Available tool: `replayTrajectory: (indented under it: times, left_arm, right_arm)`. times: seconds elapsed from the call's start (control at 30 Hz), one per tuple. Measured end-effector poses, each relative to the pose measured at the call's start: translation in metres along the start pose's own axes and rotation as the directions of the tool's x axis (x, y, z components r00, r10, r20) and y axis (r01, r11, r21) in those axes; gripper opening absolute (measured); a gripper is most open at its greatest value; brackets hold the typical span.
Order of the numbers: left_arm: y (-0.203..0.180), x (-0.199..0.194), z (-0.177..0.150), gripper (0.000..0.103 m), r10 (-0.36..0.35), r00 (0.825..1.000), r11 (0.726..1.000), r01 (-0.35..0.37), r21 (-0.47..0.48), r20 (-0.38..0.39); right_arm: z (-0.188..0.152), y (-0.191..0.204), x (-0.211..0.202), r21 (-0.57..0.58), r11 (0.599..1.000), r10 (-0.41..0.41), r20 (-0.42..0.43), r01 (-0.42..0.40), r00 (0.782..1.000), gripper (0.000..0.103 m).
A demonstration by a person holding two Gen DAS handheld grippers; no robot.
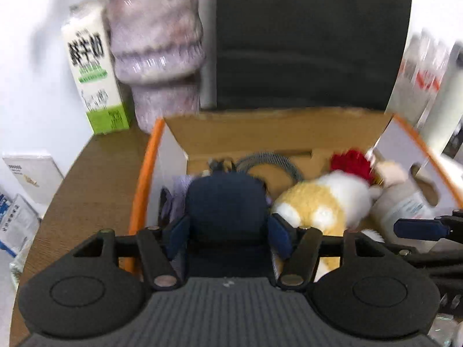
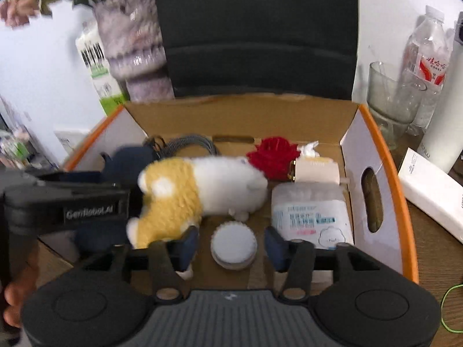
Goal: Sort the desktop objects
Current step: 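Carry the navy case and white lid into the box and release them, then move both open tools back toward the wrapped figurine and orange toy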
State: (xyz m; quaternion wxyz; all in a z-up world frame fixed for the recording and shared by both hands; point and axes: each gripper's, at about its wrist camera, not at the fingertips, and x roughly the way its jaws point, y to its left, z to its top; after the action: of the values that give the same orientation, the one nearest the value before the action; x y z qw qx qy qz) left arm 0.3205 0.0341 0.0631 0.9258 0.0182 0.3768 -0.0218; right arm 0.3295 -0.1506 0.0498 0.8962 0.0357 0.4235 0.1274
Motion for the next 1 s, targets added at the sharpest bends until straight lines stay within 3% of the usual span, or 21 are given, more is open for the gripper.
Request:
replayTrajectory:
  times: [0.03,0.1,0.2,0.3,0.37,0.47,0.6,0.67,0.83,1.0]
  left_arm:
    - [0.002,-0.010,0.004,0.071,0.004,1.000,1.000,-0.003,-0.021,0.028]
    - [0.006,-0.037,0.001,0.078,0.013,0.996,0.995,-0.004,-0.098,0.093]
    - [-0.002,-0.073,-0.015,0.089,-0.043,0.989,0.990,0.061,-0.126,0.138]
    - [-0.025,-0.105,-0.040,0.103,-0.019,0.982,0.996,0.035,-0.085,0.187]
    - [-0.038,-0.127,-0.062,0.103,-0.001,0.974,0.998,0.015,-0.059,0.227]
    - [-0.047,-0.152,-0.094,0.103,-0.022,0.967,0.998,0.037,-0.055,0.253]
    - [-0.049,-0.177,-0.137,0.103,-0.059,0.968,0.995,0.077,-0.063,0.245]
    - [-0.050,-0.191,-0.165,0.103,-0.075,0.965,0.995,0.088,-0.041,0.252]
    - [-0.041,-0.214,-0.231,0.103,-0.111,0.973,0.991,0.123,-0.044,0.203]
    - [-0.036,-0.233,-0.282,0.103,-0.073,0.976,0.997,0.066,0.038,0.205]
  right_arm:
    - [0.002,-0.003,-0.006,0.014,1.000,0.013,0.016,-0.013,1.000,0.071]
    - [0.002,-0.008,-0.020,0.044,0.999,0.002,0.046,-0.004,0.999,0.078]
    - [-0.008,-0.010,-0.042,0.036,0.999,-0.028,0.096,0.025,0.995,0.078]
    - [-0.018,-0.011,-0.062,0.043,0.996,-0.080,0.104,0.076,0.991,0.078]
    - [-0.031,-0.009,-0.081,0.037,0.996,-0.086,0.133,0.082,0.987,0.079]
    - [-0.059,-0.007,-0.115,0.018,0.994,-0.111,0.205,0.110,0.972,0.092]
    - [-0.105,-0.002,-0.147,-0.003,0.976,-0.210,0.249,0.218,0.946,0.093]
    - [-0.132,0.002,-0.163,-0.026,0.974,-0.210,0.272,0.225,0.939,0.094]
    - [-0.210,0.012,-0.189,-0.022,0.991,-0.122,0.256,0.132,0.959,0.094]
    - [-0.281,0.022,-0.203,-0.039,0.983,-0.164,0.233,0.177,0.959,0.094]
